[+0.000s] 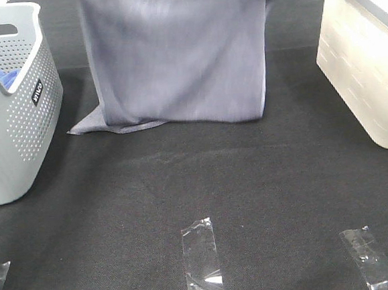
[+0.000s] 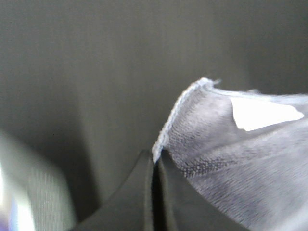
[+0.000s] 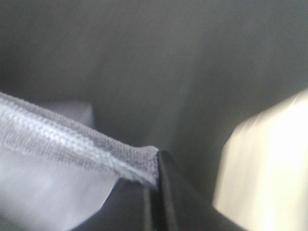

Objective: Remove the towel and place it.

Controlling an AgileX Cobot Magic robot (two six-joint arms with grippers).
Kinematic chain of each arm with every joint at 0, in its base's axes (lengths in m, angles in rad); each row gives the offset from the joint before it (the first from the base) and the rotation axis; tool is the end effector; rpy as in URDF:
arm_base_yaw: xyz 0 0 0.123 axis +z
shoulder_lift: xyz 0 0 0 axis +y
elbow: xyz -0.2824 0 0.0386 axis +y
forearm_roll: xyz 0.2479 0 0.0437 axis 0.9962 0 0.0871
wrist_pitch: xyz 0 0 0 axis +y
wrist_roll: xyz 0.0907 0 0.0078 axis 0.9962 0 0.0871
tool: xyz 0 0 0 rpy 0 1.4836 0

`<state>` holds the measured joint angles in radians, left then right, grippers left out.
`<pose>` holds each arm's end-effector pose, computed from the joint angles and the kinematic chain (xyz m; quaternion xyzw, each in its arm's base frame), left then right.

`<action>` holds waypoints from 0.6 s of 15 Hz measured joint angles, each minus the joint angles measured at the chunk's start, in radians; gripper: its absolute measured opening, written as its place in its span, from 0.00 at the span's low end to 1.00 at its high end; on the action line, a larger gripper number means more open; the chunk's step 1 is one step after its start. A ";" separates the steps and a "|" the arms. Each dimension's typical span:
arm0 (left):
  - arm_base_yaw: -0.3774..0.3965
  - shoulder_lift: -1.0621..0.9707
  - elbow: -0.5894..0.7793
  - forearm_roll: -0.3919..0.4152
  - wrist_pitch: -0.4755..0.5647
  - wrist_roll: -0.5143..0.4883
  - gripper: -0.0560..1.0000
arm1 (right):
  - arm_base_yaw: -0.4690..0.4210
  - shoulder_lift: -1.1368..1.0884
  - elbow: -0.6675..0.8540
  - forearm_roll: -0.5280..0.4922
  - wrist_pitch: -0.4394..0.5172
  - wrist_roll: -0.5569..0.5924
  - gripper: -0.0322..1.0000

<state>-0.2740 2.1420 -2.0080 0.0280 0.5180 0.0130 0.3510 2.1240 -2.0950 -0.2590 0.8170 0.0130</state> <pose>0.4947 -0.1377 0.3011 0.1325 0.8660 -0.0509 0.4795 0.4717 0.1546 0.3190 -0.1966 0.8906 -0.0485 0.4071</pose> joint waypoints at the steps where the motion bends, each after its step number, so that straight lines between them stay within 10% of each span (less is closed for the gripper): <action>1: 0.003 0.016 0.000 0.016 -0.165 0.000 0.05 | -0.001 0.004 0.000 -0.084 -0.113 0.029 0.03; 5: 0.030 0.030 -0.020 0.059 -0.840 0.000 0.05 | -0.002 0.003 -0.035 -0.418 -0.523 0.075 0.03; 9: 0.037 0.030 -0.236 0.063 -1.011 0.015 0.05 | -0.002 0.001 -0.286 -0.487 -0.605 0.122 0.03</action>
<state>-0.2370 2.1720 -2.2440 0.0910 -0.4930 0.0280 0.3490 2.1250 -2.3810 -0.7460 0.2120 0.1350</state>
